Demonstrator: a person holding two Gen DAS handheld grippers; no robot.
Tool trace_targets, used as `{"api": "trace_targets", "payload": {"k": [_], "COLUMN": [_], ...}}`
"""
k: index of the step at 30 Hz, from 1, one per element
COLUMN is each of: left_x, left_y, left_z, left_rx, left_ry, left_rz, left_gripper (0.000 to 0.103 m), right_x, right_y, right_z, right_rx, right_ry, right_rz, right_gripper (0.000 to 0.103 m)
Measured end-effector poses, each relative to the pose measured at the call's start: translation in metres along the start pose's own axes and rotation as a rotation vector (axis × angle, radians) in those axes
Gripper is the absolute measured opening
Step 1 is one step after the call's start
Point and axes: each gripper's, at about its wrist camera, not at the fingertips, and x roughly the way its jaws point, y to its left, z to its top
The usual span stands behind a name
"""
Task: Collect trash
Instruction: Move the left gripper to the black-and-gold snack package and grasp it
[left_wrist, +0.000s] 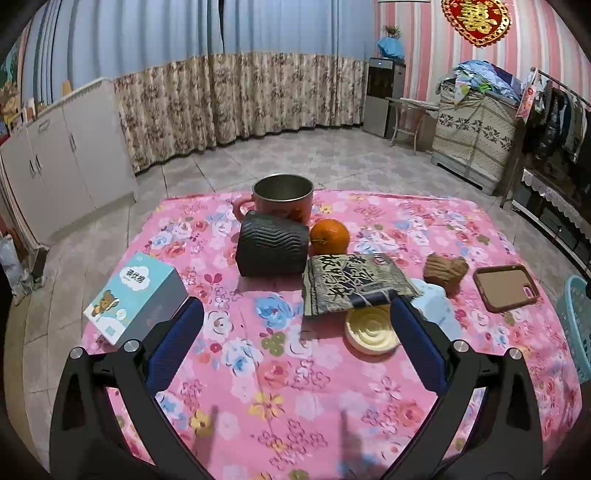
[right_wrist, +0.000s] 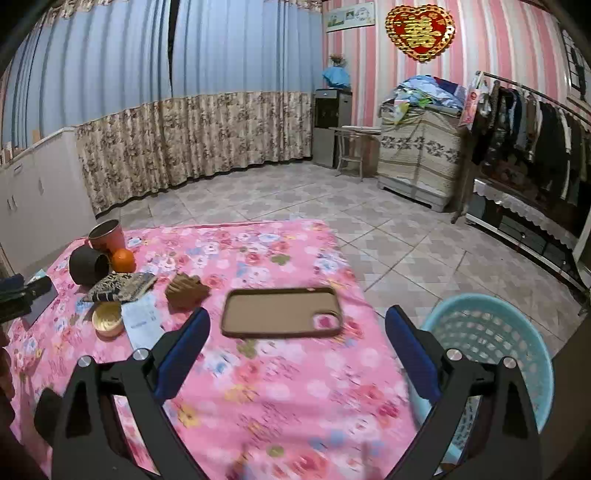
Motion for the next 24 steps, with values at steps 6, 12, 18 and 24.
{"api": "trace_targets", "payload": {"k": [6, 12, 18, 24], "left_x": [0.033, 0.069, 0.103, 0.116], "left_y": [-0.009, -0.017, -0.015, -0.02], "left_z": [0.007, 0.006, 0.003, 0.0], "left_rx": [0.0, 0.002, -0.043, -0.049], "left_ry": [0.042, 0.104, 0.189, 0.241], "left_rz": [-0.027, -0.017, -0.063, -0.129], "left_gripper": [0.097, 0.097, 0.088, 0.062], "right_x": [0.035, 0.066, 0.09, 0.099], "right_y": [0.023, 0.034, 0.021, 0.019], "right_z": [0.02, 0.008, 0.0, -0.004], "right_rx": [0.015, -0.02, 0.011, 0.026], "right_ry": [0.029, 0.069, 0.135, 0.156], "right_rz": [0.03, 0.035, 0.033, 0.04], "right_gripper": [0.094, 0.094, 0.094, 0.094]}}
